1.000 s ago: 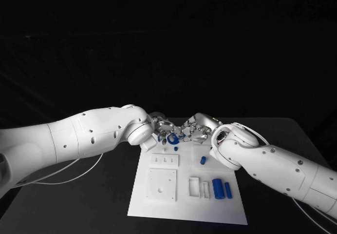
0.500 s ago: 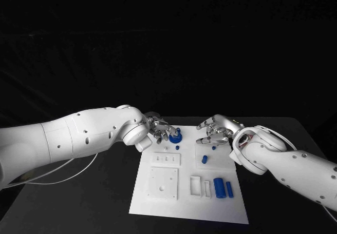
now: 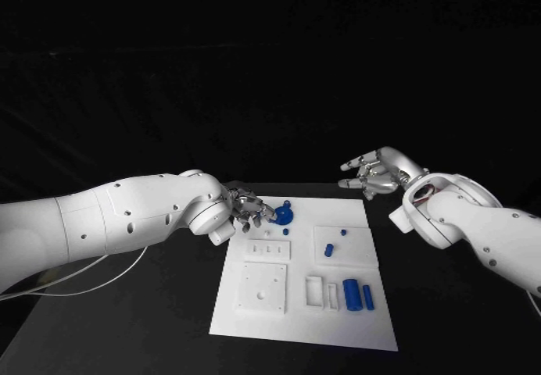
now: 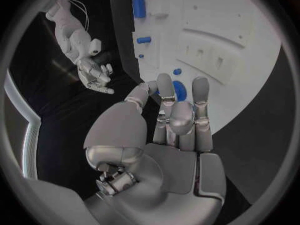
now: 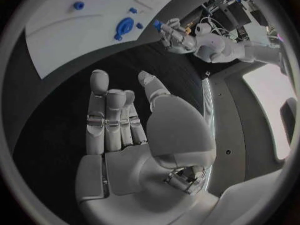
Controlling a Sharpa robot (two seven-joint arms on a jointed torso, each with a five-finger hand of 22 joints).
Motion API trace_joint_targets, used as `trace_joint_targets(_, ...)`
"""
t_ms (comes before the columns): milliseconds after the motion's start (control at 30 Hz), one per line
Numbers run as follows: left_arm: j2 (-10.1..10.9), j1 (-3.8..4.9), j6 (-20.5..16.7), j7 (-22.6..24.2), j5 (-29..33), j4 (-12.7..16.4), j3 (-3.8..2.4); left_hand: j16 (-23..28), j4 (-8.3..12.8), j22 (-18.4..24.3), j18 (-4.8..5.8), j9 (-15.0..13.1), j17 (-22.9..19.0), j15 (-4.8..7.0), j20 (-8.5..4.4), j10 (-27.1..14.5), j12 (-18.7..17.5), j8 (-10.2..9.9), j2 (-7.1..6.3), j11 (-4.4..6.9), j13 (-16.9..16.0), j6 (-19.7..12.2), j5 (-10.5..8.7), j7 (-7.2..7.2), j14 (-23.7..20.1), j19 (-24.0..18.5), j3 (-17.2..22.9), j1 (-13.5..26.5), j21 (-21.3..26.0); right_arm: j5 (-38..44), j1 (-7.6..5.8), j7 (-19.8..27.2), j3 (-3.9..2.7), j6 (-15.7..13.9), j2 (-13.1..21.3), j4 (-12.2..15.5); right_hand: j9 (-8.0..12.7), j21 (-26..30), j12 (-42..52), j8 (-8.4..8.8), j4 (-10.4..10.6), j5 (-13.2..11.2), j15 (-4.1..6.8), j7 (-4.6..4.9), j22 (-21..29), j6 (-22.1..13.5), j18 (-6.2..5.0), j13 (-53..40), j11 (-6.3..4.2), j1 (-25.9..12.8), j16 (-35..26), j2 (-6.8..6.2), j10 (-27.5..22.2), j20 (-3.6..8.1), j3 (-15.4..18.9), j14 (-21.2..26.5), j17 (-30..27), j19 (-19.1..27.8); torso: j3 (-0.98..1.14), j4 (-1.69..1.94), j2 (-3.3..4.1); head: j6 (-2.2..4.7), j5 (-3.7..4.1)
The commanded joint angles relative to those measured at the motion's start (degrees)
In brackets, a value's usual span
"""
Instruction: Assemble the parts on the task board
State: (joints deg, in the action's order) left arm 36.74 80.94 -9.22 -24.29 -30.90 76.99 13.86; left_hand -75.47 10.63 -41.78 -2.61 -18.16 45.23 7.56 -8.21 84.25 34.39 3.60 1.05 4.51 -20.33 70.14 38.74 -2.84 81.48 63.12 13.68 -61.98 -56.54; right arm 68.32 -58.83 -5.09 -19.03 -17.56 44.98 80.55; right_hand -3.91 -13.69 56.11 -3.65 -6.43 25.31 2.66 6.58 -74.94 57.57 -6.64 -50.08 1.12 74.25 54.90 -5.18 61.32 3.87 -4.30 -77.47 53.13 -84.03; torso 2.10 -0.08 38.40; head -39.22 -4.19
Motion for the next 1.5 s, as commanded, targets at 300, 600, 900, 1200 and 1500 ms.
trace_joint_targets(300, 1.08, -1.79, -4.39, -0.51, -3.95, 3.27, 0.04, -1.62, 0.31, -3.03, -0.92, -22.1, 1.04, 0.28, 0.48, 2.54, 1.58, 0.16, 1.12, 0.59, -0.98, 9.28, -3.52, 5.06, 0.8, 1.22, 0.85, -1.08, 1.99, -7.26, -4.3, 3.89, -0.39, -4.62, -2.89, -6.79, 0.08, 1.12, 0.1, 0.05, -0.77, 1.59, 0.43, 0.15, -0.56, 0.5, -0.71, 0.36, -0.36, -1.3, -0.66, -0.08, -0.12, 0.24, -0.67, 0.05, -0.46, -1.18, 0.13, 0.21, -0.71, -2.02, 0.25)
trace_joint_targets(600, 1.39, -3.63, -5.83, -1.07, -7.37, 4.3, 0.05, -2.45, -0.37, -8.45, -0.99, -23.22, 0.98, 0.25, 0.72, 2.53, 2.08, 0.14, 1.4, 0.6, -1.67, 9.5, -5.11, 5.17, 0.73, 2.46, 0.26, -1.57, 5.66, -7.47, -5.18, 4.13, -0.42, -4.99, -4.29, -9.43, 0.08, 1.37, 0.07, 0.06, -0.96, 2.55, 0.47, 0.13, -0.56, 0.58, -0.69, 0.5, -0.41, -1.54, -0.79, -0.16, -0.07, 0.27, -1.0, 0.02, -0.59, -1.25, 0.22, 0.17, -0.61, -2.84, 0.2)
trace_joint_targets(900, 1.42, -4.99, -6.4, -1.43, -9.65, 4.59, 0.06, -2.7, -0.77, -10.97, -0.97, -23.49, 1.02, 0.23, 0.79, 2.52, 2.34, 0.15, 1.63, 0.6, -1.87, 9.64, -6.04, 5.24, 0.73, 3.17, -0.08, -1.78, 7.53, -7.49, -5.3, 3.95, -0.43, -4.96, -4.63, -9.96, 0.08, 1.62, 0.05, 0.06, -1.09, 3.1, 0.5, 0.09, -0.57, 0.67, -0.66, 0.58, -0.44, -1.8, -0.94, -0.26, -0.07, 0.3, -1.28, 0.04, -0.73, -1.29, 0.2, 0.17, -0.57, -3.3, 0.1)
trace_joint_targets(1200, 1.15, -5.71, -5.89, -1.95, -10.67, 3.87, 0.07, -2.79, -0.83, -13.8, -1.0, -23.66, 0.78, 0.23, 0.87, 2.52, 2.39, 0.16, 1.67, 0.56, -1.98, 9.64, -6.09, 5.22, 0.7, 3.9, -0.07, -1.84, 9.73, -7.49, -5.32, 3.68, -0.43, -4.78, -4.7, -10.16, 0.08, 1.84, 0.03, 0.06, -1.13, 3.69, 0.52, 0.08, -0.57, 0.7, -0.64, 0.64, -0.46, -1.97, -1.04, -0.33, -0.07, 0.32, -1.48, 0.06, -0.82, -1.32, 0.17, 0.1, -0.58, -3.49, -0.1)
trace_joint_targets(1500, 0.8, -6.54, -4.79, -2.57, -11.79, 3.11, 0.07, -2.95, -0.73, -20.6, -0.69, -23.87, 0.55, 0.23, 0.8, 2.53, 2.54, 0.17, 1.62, 0.46, -2.19, 9.81, -5.42, 5.24, 0.7, 5.88, -0.04, -1.54, 15.27, -7.49, -5.32, 3.43, -0.43, -4.47, -4.76, -10.27, 0.09, 1.89, 0.03, 0.06, -1.13, 3.83, 0.52, 0.08, -0.58, 0.67, -0.63, 0.66, -0.47, -2.04, -1.02, -0.36, -0.08, 0.33, -1.56, 0.04, -0.81, -1.34, 0.19, 0.08, -0.59, -3.67, -0.2)
